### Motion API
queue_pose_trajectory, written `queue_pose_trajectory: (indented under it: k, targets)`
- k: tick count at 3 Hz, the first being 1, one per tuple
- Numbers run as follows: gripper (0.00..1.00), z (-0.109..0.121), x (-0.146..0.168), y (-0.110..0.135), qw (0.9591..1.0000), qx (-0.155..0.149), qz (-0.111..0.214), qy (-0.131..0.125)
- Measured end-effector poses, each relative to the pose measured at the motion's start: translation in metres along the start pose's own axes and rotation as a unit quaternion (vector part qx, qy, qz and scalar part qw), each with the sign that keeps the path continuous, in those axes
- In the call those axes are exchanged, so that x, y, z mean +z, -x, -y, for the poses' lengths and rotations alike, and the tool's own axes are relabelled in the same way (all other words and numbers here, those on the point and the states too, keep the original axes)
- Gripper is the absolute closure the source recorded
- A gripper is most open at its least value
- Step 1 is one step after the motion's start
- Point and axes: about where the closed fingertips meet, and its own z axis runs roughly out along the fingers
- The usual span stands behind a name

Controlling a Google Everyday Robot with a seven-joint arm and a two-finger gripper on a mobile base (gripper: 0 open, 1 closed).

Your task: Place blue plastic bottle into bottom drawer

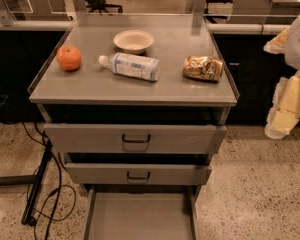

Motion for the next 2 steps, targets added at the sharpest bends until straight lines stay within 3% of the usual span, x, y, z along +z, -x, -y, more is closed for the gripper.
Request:
queue_pose_trajectory:
  k: [1, 2]
  targets:
    - [0.00, 0.000, 0.000, 0.000, 1.0000, 0.000, 0.000, 0.000]
    - [0.00, 0.006, -0.004, 0.017, 0.9991, 0.004, 0.041, -0.009]
